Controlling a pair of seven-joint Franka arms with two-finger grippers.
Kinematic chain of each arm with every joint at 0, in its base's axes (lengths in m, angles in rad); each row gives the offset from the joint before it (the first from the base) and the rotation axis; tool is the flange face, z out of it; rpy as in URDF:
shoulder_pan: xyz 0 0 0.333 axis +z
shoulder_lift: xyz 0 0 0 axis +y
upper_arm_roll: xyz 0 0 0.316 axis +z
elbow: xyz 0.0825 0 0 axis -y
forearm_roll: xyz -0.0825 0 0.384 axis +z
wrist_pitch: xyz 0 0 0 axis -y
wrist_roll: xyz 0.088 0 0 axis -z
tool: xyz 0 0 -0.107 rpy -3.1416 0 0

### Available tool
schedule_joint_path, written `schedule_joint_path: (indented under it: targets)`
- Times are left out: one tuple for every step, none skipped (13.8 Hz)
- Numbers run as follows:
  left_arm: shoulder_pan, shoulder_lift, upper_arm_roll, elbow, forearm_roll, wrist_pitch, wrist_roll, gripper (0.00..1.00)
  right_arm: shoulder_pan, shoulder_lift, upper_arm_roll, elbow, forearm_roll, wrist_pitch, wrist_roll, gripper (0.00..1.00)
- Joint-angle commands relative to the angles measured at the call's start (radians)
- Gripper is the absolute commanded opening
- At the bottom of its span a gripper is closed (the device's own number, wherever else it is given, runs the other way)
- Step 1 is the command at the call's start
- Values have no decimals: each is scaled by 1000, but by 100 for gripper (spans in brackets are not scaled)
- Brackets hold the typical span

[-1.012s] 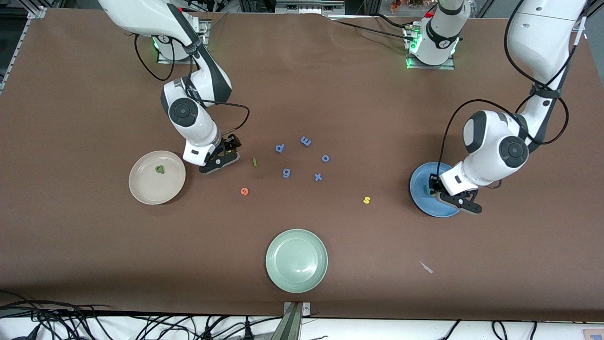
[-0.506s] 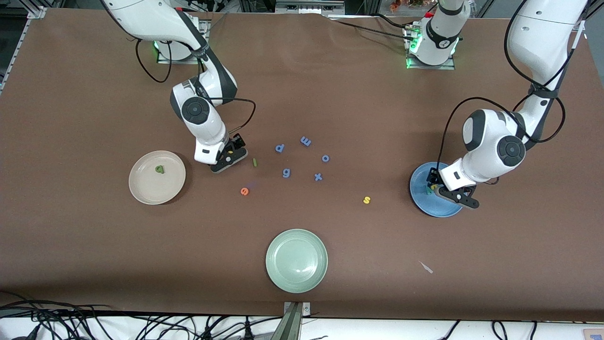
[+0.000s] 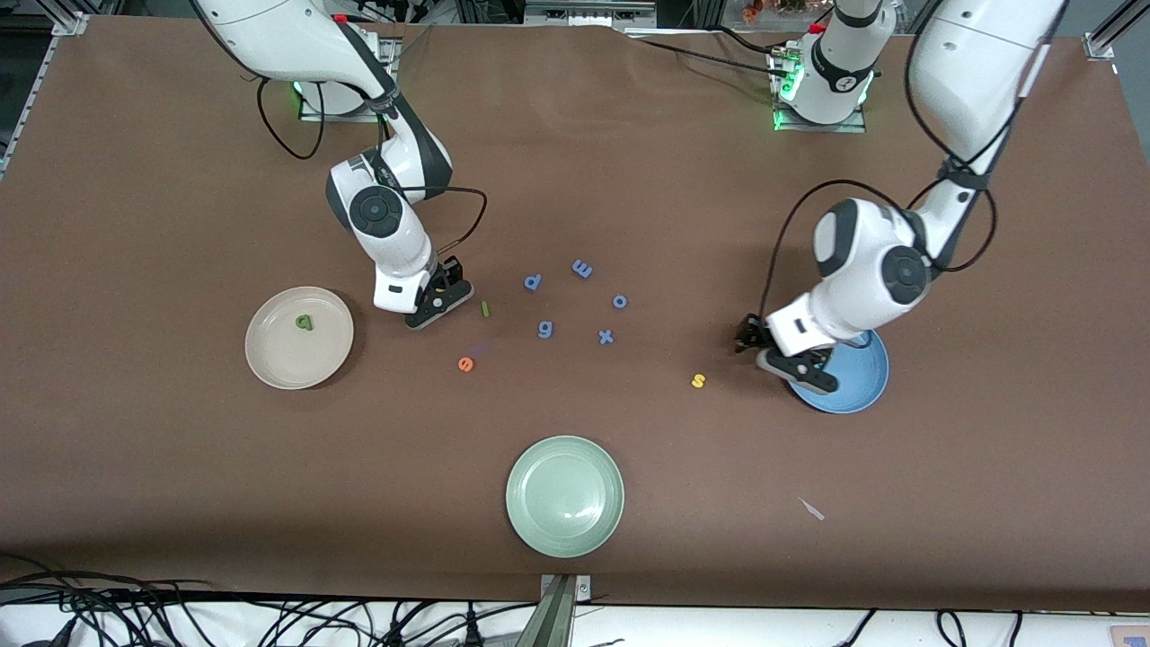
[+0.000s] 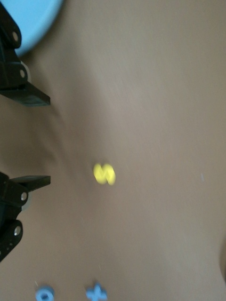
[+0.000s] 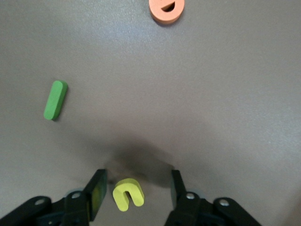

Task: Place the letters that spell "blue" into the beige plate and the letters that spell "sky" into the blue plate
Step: 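Reach the yellow s with the left gripper while the right gripper grasps the n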

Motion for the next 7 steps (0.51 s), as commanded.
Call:
schedule_joint_path:
  targets:
    - [-50, 90, 10, 106, -25, 6, -44, 67, 1, -9, 1, -24, -13, 17, -10, 46]
    - [-72, 110, 13, 133, -23, 6, -73, 67, 1, -9, -1, -24, -13, 17, -10, 42]
    - [-86, 128, 16, 157, -23, 6, -90, 67, 1, -9, 1, -25, -13, 19, -10, 39]
    - [-87, 147, 16, 176, -22, 8, -91, 67, 1, -9, -1, -27, -13, 19, -9, 35]
    - [-94, 161, 18, 187, -19, 29, -90, 67, 1, -9, 1, -28, -13, 19, -10, 32]
    - [-104, 168, 18, 187, -15, 56, -90, 66, 1, -9, 1, -28, -13, 17, -9, 31]
    - [-107, 179, 19, 187, -14, 69, -88, 65, 1, -9, 1, -27, -13, 19, -9, 27]
